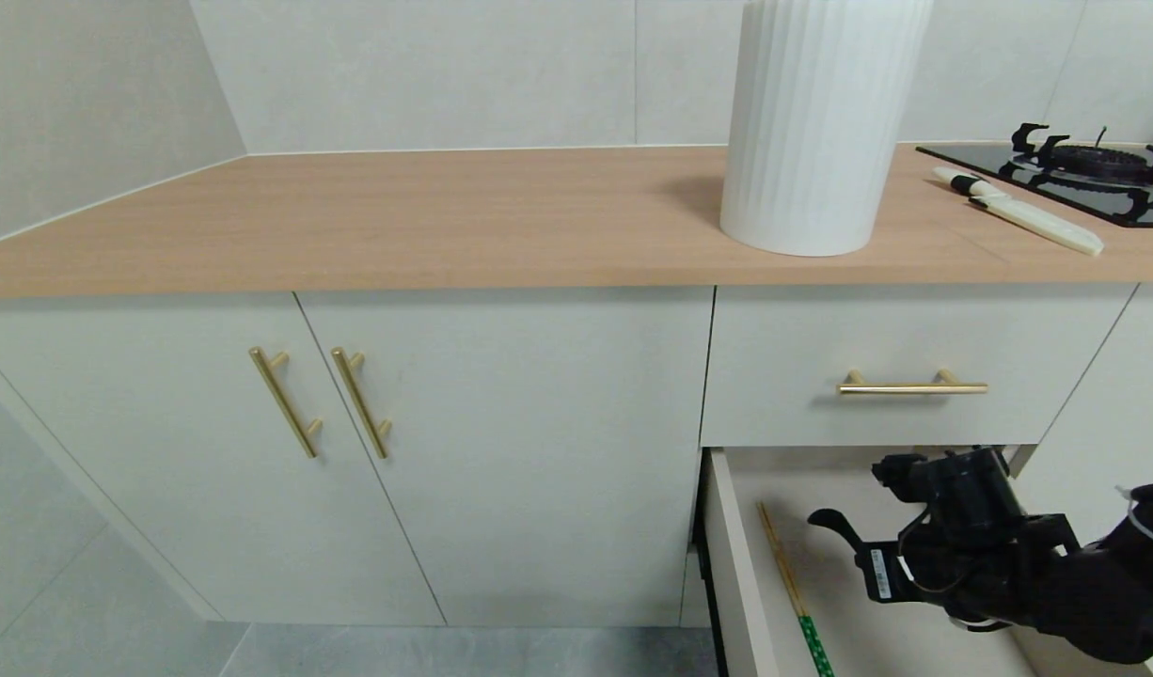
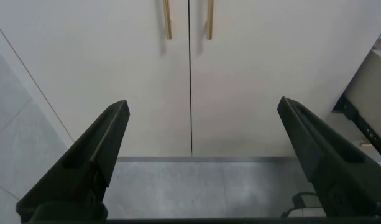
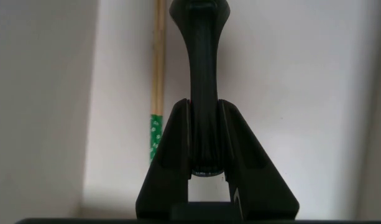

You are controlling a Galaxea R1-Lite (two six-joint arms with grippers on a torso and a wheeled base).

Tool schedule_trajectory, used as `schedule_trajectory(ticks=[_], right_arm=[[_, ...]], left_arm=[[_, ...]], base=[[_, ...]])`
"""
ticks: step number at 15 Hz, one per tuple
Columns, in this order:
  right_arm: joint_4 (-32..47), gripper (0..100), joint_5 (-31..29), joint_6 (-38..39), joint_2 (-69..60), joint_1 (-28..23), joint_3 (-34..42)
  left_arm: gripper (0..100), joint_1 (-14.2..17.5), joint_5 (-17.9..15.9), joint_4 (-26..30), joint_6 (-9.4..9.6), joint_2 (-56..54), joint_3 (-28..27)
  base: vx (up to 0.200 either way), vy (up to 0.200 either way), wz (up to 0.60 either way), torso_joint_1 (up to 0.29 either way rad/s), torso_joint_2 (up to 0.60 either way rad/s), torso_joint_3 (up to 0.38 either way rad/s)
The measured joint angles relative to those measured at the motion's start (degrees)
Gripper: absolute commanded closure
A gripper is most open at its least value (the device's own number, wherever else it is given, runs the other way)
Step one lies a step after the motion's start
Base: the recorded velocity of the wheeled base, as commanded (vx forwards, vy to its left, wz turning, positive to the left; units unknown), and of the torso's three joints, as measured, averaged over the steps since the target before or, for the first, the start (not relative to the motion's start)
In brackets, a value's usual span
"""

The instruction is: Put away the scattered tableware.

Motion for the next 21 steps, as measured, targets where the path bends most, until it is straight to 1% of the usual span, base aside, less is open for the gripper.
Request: schedule_trajectory(ticks=[4,8,12,16,21], right_arm=[[-3.25,100,0.00,0.00,4.82,-0.37,0.56],[-3.45,100,-0.09,0.00,7.33,-0.41,0.66],[-4.16,100,-1.87,0.02,9.75,-0.41,0.55],[-6.81,100,-2.00,-0.07,11.04,-1.02,0.96],[-7.14,100,-2.02,-0.11,11.36,-1.11,1.07]], left_arm=[[0,0.00,0.02,0.02,0.00,0.00,0.00],[0,0.00,0.00,0.02,0.00,0.00,0.00],[0,0.00,0.00,0.02,0.00,0.00,0.00],[0,-0.01,0.00,0.02,0.00,0.00,0.00],[0,0.02,0.00,0.02,0.00,0.00,0.00]], base=[[0.000,0.000,0.00,0.000,0.00,0.000],[0.000,0.000,0.00,0.000,0.00,0.000],[0.000,0.000,0.00,0.000,0.00,0.000],[0.000,0.000,0.00,0.000,0.00,0.000],[0.000,0.000,0.00,0.000,0.00,0.000]])
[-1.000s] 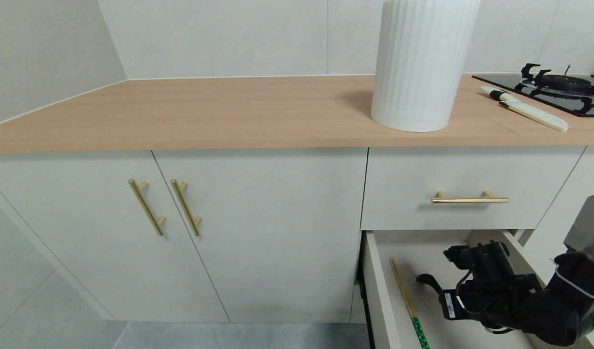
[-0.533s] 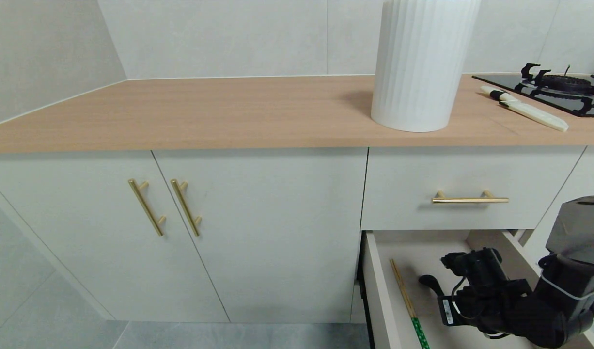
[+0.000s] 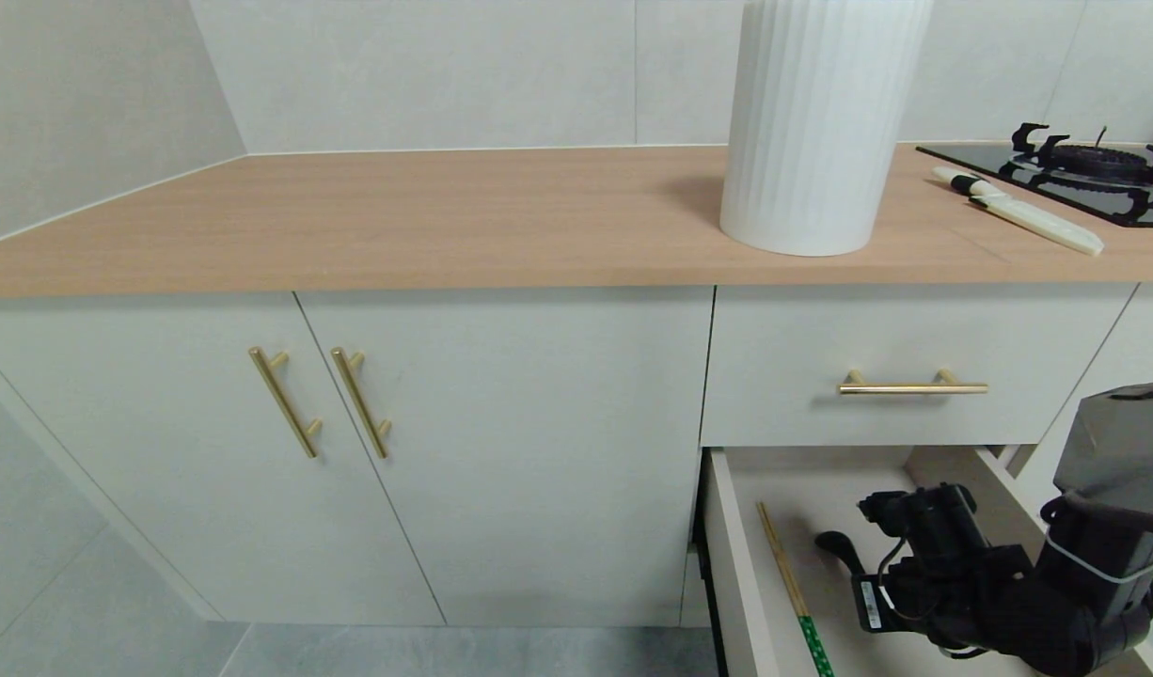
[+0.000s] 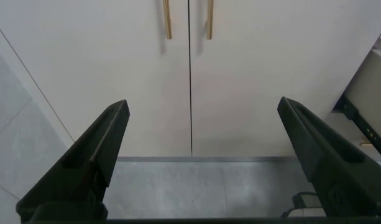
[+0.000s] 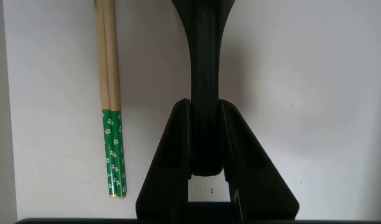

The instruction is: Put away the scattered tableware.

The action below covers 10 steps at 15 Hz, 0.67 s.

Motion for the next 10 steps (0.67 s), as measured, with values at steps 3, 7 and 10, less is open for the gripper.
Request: schedule_trajectory(ticks=[3,7,10], right_arm=[[0.02,0,-0.33,-0.11,0.05,-0.07,0.00],[-0.02,0,-0.35,-0.07,0.05,-0.02,0.00],[-0.13,0,-0.35,-0.07,-0.20,0.00,0.17]], left_arm=[[0,-0.02,0.00,0.00,0.00,0.00,0.00],[0,-0.02,0.00,-0.02,0.00,0.00,0.00],[0,-0.02,0.00,-0.02,0.00,0.00,0.00]], base=[[0.000,0.000,0.00,0.000,0.00,0.000],[0.000,0.000,0.00,0.000,0.00,0.000],[0.000,0.000,0.00,0.000,0.00,0.000]])
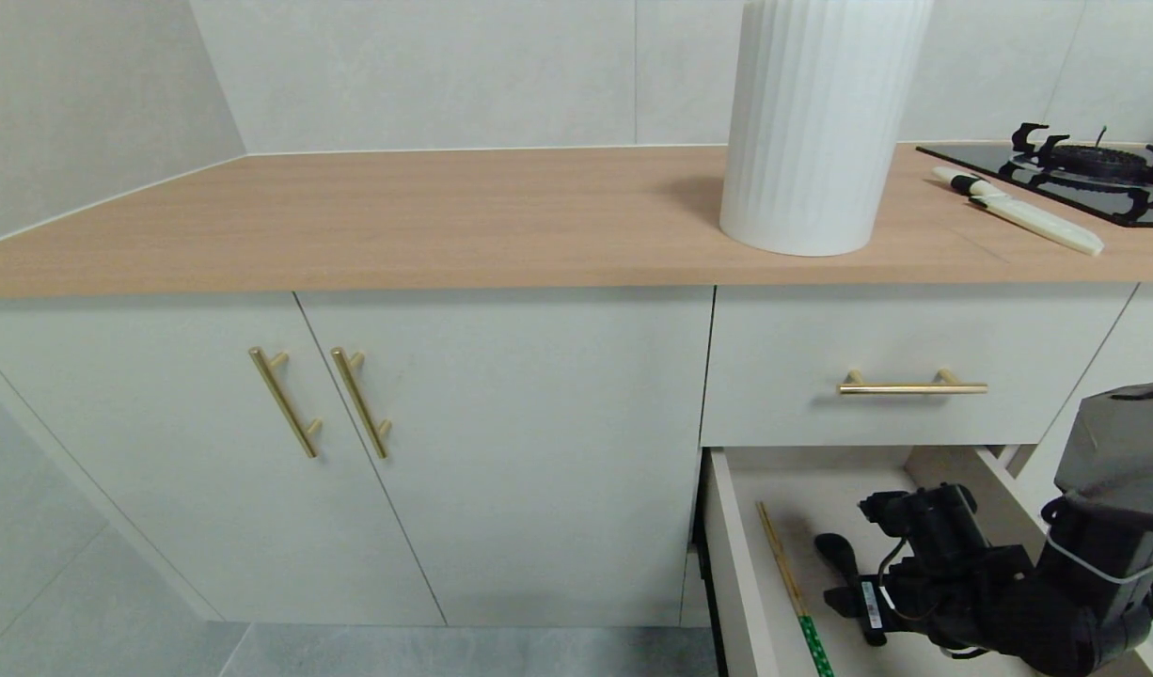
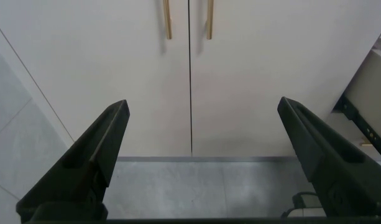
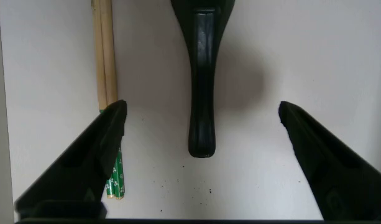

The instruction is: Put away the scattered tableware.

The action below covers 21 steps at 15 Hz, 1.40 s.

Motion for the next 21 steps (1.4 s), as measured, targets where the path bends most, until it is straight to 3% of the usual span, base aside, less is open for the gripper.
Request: schedule_trajectory(ticks=[6,11,15,21], right_arm=[[0.33,0,-0.11,-0.28,-7.86,0.01,1.99],[21.83,0,0.33,-0.41,-28.42,0.91,-0.99],[38.45,0,0.46,-0.48,-42.23,5.30,-5.75],[42.56,0,0.41,-3.15,-48.27,7.72,-6.86]], left_arm=[[0,0.00,0.00,0.00,0.00,0.00,0.00],[0,0.00,0.00,0.00,0.02,0.00,0.00],[0,0.00,0.00,0.00,0.00,0.00,0.00],[0,0.00,0.00,0.00,0.00,0.00,0.00]], base=[[0.000,0.000,0.00,0.000,0.00,0.000],[0.000,0.000,0.00,0.000,0.00,0.000],[-0.050,0.000,0.00,-0.001,0.00,0.002],[-0.200,0.000,0.00,0.000,0.00,0.002]])
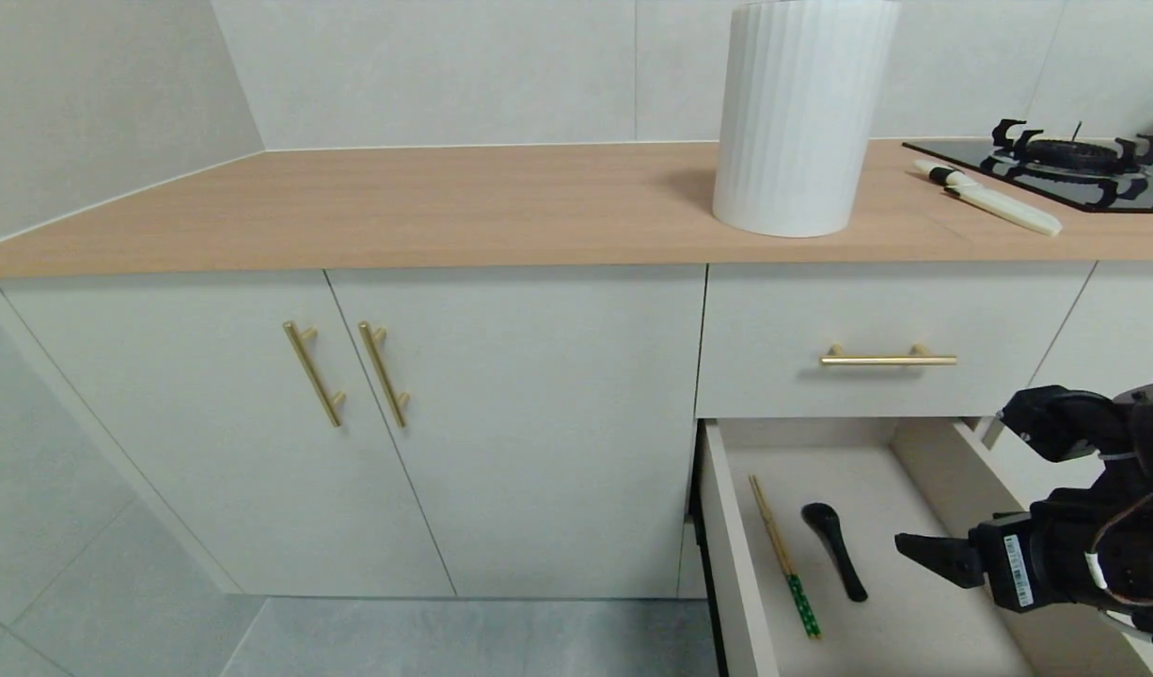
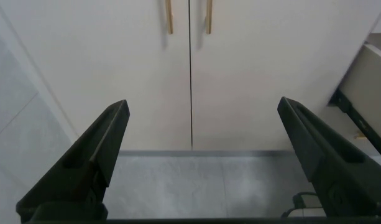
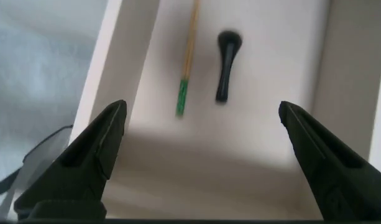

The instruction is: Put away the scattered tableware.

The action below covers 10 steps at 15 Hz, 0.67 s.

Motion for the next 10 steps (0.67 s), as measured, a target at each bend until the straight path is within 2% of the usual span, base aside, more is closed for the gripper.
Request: schedule_trajectory(ticks=[2,7,10], right_arm=[[2.84,0,0.07,-2.04,-1.27,0.06,-0.02],[14.01,0,0.33,-5.27,-3.06,1.55,-0.61],[16.60,0,2.00,-6.68,-2.19,2.85,-0.48]], left_arm=[[0,0.00,0.00,0.00,0.00,0.00,0.00],[0,-0.01,0.00,0.02,0.00,0.00,0.00],[0,0.02,0.00,0.00,0.00,0.00,0.00]], base=[[-0.200,0.000,0.00,-0.002,0.00,0.000],[0.000,0.000,0.00,0.000,0.00,0.000],[0.000,0.000,0.00,0.000,0.00,0.000]])
